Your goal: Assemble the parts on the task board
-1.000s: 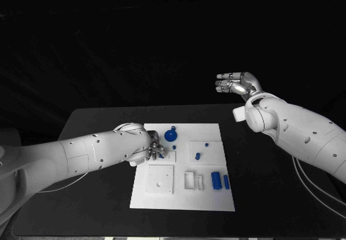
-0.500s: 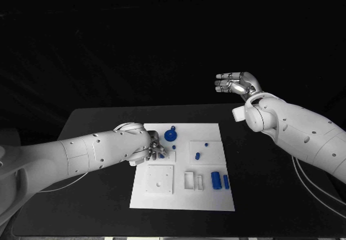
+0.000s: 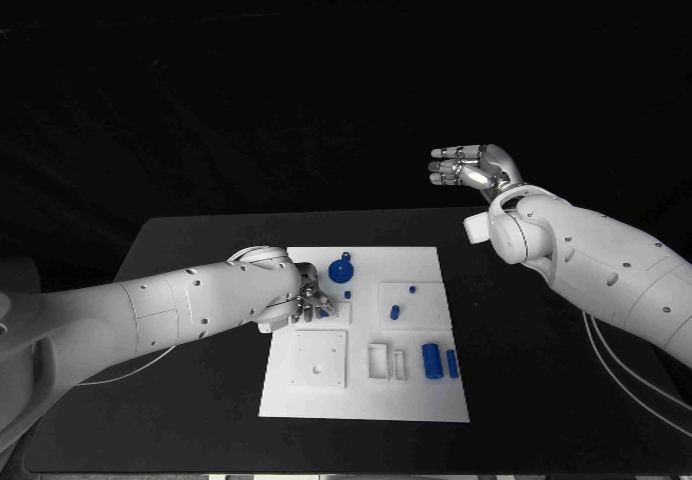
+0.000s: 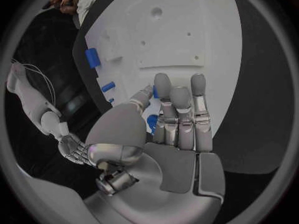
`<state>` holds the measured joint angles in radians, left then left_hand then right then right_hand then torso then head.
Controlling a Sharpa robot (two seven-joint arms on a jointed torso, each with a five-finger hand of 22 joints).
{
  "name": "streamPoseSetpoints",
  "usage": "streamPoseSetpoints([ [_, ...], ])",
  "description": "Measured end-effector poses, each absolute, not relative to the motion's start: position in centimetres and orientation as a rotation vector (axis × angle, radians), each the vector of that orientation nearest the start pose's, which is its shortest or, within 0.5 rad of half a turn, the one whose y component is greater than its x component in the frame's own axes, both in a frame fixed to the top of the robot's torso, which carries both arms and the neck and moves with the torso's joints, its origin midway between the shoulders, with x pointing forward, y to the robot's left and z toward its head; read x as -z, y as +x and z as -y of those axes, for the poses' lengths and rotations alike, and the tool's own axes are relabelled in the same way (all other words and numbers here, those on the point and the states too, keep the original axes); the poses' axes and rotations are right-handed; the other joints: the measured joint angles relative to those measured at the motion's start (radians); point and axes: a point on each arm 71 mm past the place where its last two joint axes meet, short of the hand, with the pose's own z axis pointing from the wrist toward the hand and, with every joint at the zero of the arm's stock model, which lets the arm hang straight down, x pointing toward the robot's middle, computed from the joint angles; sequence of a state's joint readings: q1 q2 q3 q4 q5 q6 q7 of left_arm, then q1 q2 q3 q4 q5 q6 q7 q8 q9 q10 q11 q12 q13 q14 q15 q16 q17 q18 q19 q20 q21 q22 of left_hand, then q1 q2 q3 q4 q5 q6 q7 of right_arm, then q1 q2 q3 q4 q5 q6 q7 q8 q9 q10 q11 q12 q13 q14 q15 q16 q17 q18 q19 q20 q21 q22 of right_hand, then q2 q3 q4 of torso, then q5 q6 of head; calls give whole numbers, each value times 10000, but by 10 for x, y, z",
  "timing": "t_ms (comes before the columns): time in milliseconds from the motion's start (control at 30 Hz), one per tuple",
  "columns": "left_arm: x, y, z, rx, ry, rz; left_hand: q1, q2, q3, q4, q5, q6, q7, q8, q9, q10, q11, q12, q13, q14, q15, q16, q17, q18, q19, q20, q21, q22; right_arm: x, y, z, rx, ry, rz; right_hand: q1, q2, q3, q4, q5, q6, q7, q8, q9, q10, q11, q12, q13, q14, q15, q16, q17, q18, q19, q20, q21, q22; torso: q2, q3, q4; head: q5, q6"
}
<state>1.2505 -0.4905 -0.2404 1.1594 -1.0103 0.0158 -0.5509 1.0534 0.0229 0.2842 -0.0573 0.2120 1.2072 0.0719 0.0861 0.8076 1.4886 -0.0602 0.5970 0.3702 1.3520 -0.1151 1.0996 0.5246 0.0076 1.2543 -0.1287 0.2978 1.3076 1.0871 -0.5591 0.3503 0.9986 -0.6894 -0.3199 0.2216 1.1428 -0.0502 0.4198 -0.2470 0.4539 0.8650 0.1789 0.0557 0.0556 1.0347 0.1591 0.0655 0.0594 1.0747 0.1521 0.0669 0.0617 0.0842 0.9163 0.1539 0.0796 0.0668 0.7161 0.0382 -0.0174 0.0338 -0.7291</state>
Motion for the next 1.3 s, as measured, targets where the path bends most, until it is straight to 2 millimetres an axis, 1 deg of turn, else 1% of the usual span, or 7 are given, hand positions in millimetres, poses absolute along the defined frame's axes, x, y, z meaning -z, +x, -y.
streamPoseSetpoints([
  [200, 279, 518, -154, 2404, -2126, -23303, -2, -2, -57, 57, -162, 7, -7, -2, 16, 0, 0, 0, 0, 0, 0, 0, -15, 0, 41, 1, 0, -1, 156, 587, 237, -11410, 7697, -13072, 0, 0, 0, 0, -1, -53, -18, 0, 0, -25, 25, 0, 0, -1, 1, 0, 0, 1, 0, 0, 0, 0, 0, -3, 0, -3, 0],
  [300, 278, 519, -155, 2384, -2162, -23280, -210, -208, -312, 228, -836, 1835, -1037, 1, 45, -188, -185, -2, -7, 0, -4, 0, -33, 1, 73, -2, -40, -1, 156, 587, 237, -11407, 7699, -13074, 0, 0, -27, -27, -6, -53, -17, 0, 0, -37, 37, 0, 0, 0, 0, 0, 0, 0, 0, 0, 0, 0, 0, -4, 0, -3, 0],
  [367, 278, 519, -155, 2386, -2174, -23265, -487, -493, -540, 467, -1444, 2088, -1275, 0, 45, -218, -216, -2, -20, 0, -4, 0, -35, 0, 73, -2, -40, -1, 156, 587, 237, -11405, 7700, -13076, 0, 0, -58, 3, -6, -115, 2, 0, 0, -37, 37, 0, 0, -39, 38, 0, 0, 0, -79, 5, 0, 0, 1, -8, 0, -3, 0],
  [400, 278, 519, -155, 2387, -2177, -23262, -542, -569, -561, 515, -1487, 2115, -1275, 0, 45, -218, -216, -2, -22, 0, -4, 0, -35, 1, 73, -1, -40, -1, 156, 587, 237, -11405, 7701, -13076, 0, 0, -58, 3, -6, -131, -10, 0, 0, -37, 37, 0, 0, -48, 47, 0, 0, -1, -90, 16, 0, 0, 1, -9, -1, -3, 0],
  [467, 278, 519, -156, 2385, -2195, -23243, -618, -1448, -318, 1421, -1601, 2191, -1284, 0, 30, -237, -235, -2, -74, -55, -59, -1, -35, 0, 73, -2, -52, -1, 156, 587, 237, -11400, 7703, -13077, 39, -39, -99, -39, -6, -137, -5, 0, 0, -37, 36, 0, 0, -92, 23, 0, 0, -1, -94, 20, 0, 0, 1, -10, -2, -10, 0],
  [667, 278, 520, -159, 2361, -2284, -23167, -49, -1656, -1452, 2698, -1601, 2191, -1285, 0, 36, -238, -235, -2, -120, -55, -59, -1, -35, 1, 73, -2, -98, -2, 156, 587, 238, -11382, 7710, -13078, 39, -39, -154, -40, -6, -154, 12, 0, 0, -72, 71, 0, 0, -128, 57, 0, 0, 0, -180, 34, 0, 0, 3, -10, -2, -18, -8],
  [1300, 274, 521, -180, 2344, -2847, -23057, 243, -1956, -1741, 3340, -1599, 2079, -1181, -74, 97, -237, -234, -192, -263, -221, -46, -49, -53, 0, 70, 1, -260, -4, 157, 587, 243, -11288, 7737, -13080, 39, -39, -360, -48, -6, -233, 19, 0, 0, -72, 72, 0, 0, -162, 91, 0, 0, 0, -215, 71, 0, 0, 14, -20, -15, -41, 69],
])
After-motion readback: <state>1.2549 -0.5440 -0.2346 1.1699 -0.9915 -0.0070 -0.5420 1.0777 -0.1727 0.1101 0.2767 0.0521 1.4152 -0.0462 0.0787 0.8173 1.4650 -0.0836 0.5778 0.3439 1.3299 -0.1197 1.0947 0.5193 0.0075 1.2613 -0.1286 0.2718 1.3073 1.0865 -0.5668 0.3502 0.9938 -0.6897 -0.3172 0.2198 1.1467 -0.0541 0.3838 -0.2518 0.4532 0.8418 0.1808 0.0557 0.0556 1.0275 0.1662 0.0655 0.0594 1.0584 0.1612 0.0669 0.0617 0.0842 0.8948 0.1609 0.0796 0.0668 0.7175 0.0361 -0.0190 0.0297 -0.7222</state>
